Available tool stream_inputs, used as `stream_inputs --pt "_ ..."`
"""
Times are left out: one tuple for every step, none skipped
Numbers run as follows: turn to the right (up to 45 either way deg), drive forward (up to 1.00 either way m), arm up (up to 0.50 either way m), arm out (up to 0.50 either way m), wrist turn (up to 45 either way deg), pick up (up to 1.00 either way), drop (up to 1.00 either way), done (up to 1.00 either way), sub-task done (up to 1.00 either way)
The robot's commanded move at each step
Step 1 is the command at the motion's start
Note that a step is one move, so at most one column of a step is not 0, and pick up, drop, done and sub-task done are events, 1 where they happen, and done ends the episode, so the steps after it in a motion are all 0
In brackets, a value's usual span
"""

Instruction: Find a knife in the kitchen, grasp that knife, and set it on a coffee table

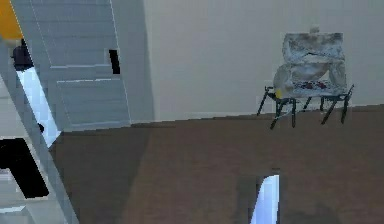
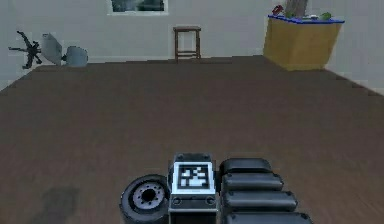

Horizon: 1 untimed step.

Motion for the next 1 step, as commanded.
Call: stream_inputs --pt "0.0 0.40 0.00 0.00 0.0 0.00 0.00 0.00 0.00"
